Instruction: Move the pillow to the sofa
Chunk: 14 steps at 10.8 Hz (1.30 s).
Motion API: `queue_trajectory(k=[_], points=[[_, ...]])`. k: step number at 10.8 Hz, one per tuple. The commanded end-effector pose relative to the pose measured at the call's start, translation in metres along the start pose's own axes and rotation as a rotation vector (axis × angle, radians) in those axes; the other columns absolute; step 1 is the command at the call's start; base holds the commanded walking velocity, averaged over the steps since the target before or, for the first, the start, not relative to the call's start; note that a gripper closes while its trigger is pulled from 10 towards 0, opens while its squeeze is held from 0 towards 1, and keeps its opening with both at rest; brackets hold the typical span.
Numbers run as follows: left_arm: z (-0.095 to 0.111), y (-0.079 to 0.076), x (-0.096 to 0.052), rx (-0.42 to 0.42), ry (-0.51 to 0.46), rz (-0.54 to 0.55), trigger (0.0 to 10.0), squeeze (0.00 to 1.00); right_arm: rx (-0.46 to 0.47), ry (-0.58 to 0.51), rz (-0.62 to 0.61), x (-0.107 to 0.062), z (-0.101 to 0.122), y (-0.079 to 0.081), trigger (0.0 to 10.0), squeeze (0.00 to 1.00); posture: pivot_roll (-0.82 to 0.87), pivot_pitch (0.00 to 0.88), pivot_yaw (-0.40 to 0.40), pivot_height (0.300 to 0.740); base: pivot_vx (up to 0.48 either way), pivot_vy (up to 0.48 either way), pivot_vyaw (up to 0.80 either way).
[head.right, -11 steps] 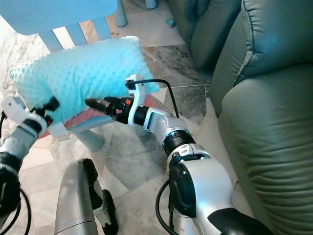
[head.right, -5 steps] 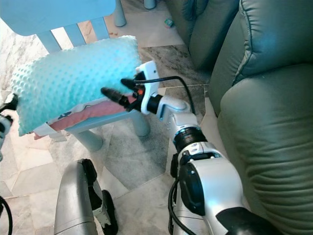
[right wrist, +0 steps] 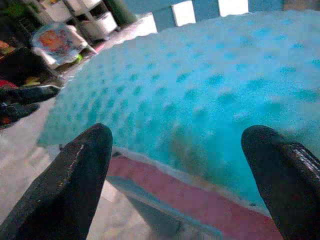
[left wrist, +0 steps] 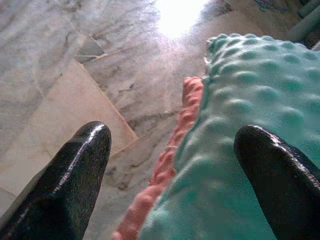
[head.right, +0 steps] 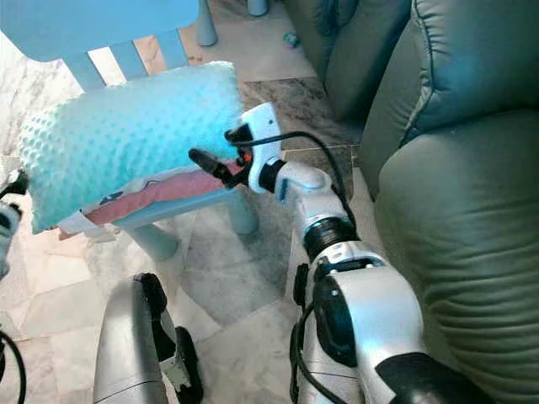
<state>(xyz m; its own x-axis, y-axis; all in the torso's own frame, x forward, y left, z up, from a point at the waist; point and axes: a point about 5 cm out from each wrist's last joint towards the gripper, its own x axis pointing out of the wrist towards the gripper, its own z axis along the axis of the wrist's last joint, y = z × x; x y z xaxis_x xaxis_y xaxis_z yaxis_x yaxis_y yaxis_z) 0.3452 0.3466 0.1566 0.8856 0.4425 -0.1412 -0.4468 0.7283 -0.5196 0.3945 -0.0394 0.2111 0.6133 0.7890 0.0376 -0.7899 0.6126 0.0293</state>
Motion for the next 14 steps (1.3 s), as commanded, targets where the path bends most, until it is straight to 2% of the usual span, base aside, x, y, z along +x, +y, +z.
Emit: queue_trajectory(k=[1, 3, 6, 8, 10, 11, 12, 13, 14], points=[[-0.011, 0.004, -0.002, 0.0, 0.051, 0.015, 10.0, 0.0, -0.01, 0.019, 0.005, 0.008, -0.003, 0.009, 10.0, 0.0, -0.16, 0.412, 0.021, 0.501, 0.0, 0.0, 0.0], [-0.02, 0.003, -0.002, -0.019, 0.084, 0.012, 10.0, 0.0, -0.031, 0.043, -0.002, 0.014, -0.009, 0.018, 10.0, 0.0, -0.16, 0.423, 0.026, 0.501, 0.0, 0.0, 0.0], [-0.023, 0.004, -0.003, -0.031, 0.087, 0.011, 10.0, 0.0, -0.135, 0.059, -0.193, 0.008, -0.007, 0.002, 10.0, 0.0, -0.15, 0.439, 0.024, 0.501, 0.0, 0.0, 0.0], [-0.029, -0.019, -0.001, -0.039, 0.097, -0.059, 10.0, 0.0, -0.067, 0.059, -0.21, 0.01, -0.01, 0.004, 10.0, 0.0, -0.16, 0.446, 0.019, 0.501, 0.0, 0.0, 0.0], [-0.035, -0.04, 0.0, -0.03, 0.114, -0.113, 10.0, 0.0, -0.009, 0.038, -0.197, 0.021, -0.007, 0.017, 10.0, 0.0, -0.14, 0.45, 0.017, 0.501, 0.0, 0.0, 0.0], [-0.037, -0.045, 0.0, -0.026, 0.118, -0.127, 10.0, 0.0, -0.004, 0.037, -0.188, 0.025, -0.005, 0.021, 10.0, 0.0, -0.13, 0.45, 0.014, 0.501, 0.0, 0.0, 0.0], [-0.039, -0.048, 0.0, -0.028, 0.121, -0.136, 10.0, 0.0, -0.041, 0.048, -0.18, 0.027, -0.005, 0.025, 10.0, 0.0, -0.11, 0.45, 0.012, 0.501, 0.0, 0.0, 0.0], [-0.043, -0.048, -0.001, -0.012, 0.131, -0.153, 10.0, 0.0, -0.186, 0.117, -0.211, 0.029, -0.011, 0.028, 10.0, 0.0, -0.11, 0.451, 0.012, 0.501, 0.0, 0.0, 0.0], [-0.044, -0.046, -0.002, -0.004, 0.133, -0.152, 10.0, 0.0, -0.222, 0.143, -0.23, 0.028, -0.015, 0.028, 10.0, 0.0, -0.1, 0.456, 0.011, 0.501, 0.0, 0.0, 0.0]])
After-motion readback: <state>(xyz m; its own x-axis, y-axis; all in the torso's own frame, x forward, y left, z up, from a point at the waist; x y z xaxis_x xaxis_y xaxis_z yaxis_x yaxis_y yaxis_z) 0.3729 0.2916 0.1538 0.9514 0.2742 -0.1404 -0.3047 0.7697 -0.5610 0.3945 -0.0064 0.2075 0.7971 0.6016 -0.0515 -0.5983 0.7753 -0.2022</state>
